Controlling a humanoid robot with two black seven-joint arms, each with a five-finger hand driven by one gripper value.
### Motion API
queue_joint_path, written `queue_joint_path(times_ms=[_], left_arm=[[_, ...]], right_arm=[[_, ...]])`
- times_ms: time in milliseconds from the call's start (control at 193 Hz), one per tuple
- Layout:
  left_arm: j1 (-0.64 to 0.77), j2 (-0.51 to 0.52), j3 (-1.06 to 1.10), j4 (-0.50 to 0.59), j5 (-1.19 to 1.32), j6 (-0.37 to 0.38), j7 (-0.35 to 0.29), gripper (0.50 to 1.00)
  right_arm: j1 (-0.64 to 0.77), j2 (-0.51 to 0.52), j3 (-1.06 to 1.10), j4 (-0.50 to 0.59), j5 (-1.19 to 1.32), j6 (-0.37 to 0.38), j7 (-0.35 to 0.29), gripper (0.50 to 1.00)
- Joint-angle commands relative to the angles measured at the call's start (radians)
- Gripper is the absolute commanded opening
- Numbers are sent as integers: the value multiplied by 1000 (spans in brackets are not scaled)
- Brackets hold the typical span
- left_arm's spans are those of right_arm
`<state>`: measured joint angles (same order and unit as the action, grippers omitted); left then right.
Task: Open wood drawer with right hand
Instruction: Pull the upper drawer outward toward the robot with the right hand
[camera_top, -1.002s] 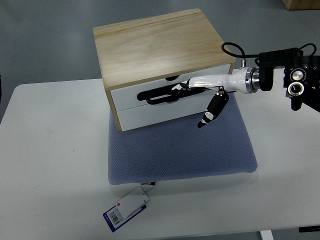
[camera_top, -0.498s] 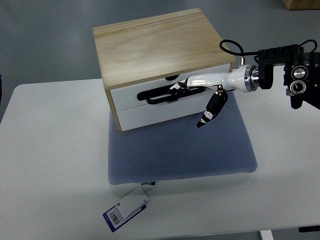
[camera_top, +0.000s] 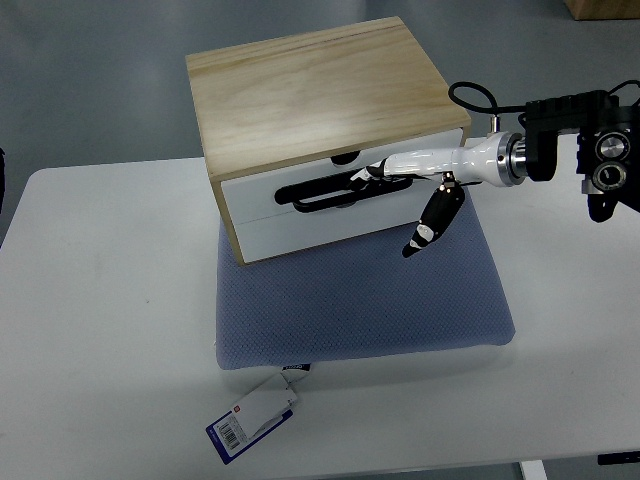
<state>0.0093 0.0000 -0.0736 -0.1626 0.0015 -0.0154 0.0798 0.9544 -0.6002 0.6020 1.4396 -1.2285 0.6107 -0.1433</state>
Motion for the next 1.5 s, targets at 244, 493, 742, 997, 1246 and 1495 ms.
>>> queue_joint_path(times_ms=[244, 493, 742, 997, 1246, 1495], left_arm=[[0, 0, 0, 0, 0, 0, 0, 1000], [0, 0, 0, 0, 0, 0, 0, 1000], [0, 0, 0, 0, 0, 0, 0, 1000], [0, 0, 0, 0, 0, 0, 0, 1000], [0, 0, 0, 0, 0, 0, 0, 1000], [0, 0, 0, 0, 0, 0, 0, 1000]], right_arm=[[1, -27, -8, 12, 57, 0, -45, 944], [-2, -78, -8, 36, 61, 0, -45, 946], [-2, -87, -10, 62, 89, 0, -45, 946], [-5, -87, -22, 65, 92, 0, -45, 946], [-6, -112, -45, 114, 96, 0, -48, 946], [-3, -128, -45, 140, 121, 0, -50, 946]])
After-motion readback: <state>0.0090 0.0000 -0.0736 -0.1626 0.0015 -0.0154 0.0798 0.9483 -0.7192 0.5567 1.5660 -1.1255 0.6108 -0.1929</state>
